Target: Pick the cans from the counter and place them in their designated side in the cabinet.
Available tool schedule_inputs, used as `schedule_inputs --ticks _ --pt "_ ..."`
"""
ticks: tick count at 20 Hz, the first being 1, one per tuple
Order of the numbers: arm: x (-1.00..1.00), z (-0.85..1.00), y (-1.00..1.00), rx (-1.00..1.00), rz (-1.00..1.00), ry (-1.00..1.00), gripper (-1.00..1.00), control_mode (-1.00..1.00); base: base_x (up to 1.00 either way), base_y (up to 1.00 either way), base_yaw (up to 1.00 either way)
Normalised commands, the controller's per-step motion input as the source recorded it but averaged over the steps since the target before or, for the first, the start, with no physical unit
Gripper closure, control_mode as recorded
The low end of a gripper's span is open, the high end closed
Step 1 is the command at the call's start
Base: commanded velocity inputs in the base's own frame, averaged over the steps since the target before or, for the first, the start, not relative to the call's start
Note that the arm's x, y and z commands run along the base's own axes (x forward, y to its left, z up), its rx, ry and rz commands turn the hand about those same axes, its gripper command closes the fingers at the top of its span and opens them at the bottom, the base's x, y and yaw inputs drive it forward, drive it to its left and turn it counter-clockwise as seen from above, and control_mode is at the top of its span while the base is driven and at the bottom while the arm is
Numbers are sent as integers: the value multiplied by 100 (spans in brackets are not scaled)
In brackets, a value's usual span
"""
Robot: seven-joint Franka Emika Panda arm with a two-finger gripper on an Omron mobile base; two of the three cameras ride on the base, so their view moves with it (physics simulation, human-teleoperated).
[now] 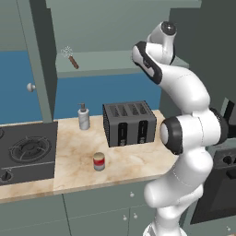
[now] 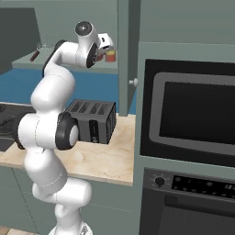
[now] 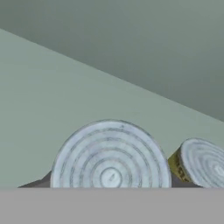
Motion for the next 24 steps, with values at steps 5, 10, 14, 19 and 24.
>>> schedule_inputs --ticks 5,10,14,19,24 --pt "24 -9 0 0 1 3 100 -100 0 0 0" --pt "15 -16 0 0 1 4 100 -100 0 0 0" --pt "6 -33 0 -2 3 7 100 -100 0 0 0" --pt "0 -34 0 -3 3 4 -100 -100 0 0 0" --pt "0 -22 -6 -2 3 0 -100 -100 0 0 0"
